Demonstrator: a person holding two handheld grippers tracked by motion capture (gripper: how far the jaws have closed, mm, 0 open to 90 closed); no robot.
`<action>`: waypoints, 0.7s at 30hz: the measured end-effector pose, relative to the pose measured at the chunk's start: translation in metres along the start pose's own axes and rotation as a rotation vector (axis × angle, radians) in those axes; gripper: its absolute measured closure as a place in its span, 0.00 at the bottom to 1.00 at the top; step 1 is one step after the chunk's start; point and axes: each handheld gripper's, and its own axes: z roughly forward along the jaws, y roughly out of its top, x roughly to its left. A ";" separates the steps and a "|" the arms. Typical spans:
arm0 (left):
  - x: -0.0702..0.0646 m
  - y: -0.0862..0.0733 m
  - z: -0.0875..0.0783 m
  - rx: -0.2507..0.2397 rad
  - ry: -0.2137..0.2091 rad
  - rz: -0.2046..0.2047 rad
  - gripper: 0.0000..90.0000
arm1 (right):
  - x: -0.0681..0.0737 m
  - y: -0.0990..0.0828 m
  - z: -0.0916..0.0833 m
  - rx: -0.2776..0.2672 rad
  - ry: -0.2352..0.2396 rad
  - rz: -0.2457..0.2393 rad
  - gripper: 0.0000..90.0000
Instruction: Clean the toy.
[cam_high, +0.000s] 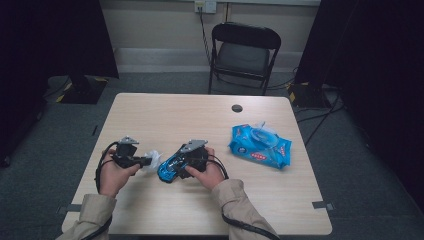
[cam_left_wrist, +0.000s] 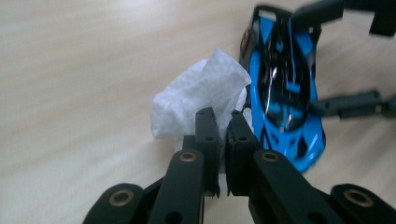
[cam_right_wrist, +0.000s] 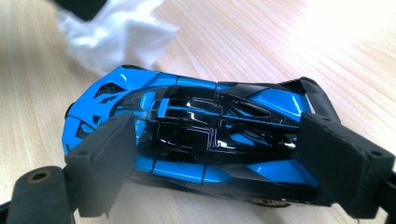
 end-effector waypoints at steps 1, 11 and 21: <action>0.000 0.005 0.001 -0.006 0.000 0.003 0.95 | 0.000 0.000 0.000 0.000 0.001 0.000 0.14; -0.006 0.045 0.031 -0.061 0.037 -0.011 0.96 | 0.000 0.000 0.000 0.001 0.002 0.000 0.14; -0.020 0.056 0.084 -0.024 0.015 -0.030 0.95 | 0.000 0.001 0.000 0.011 0.003 0.002 0.14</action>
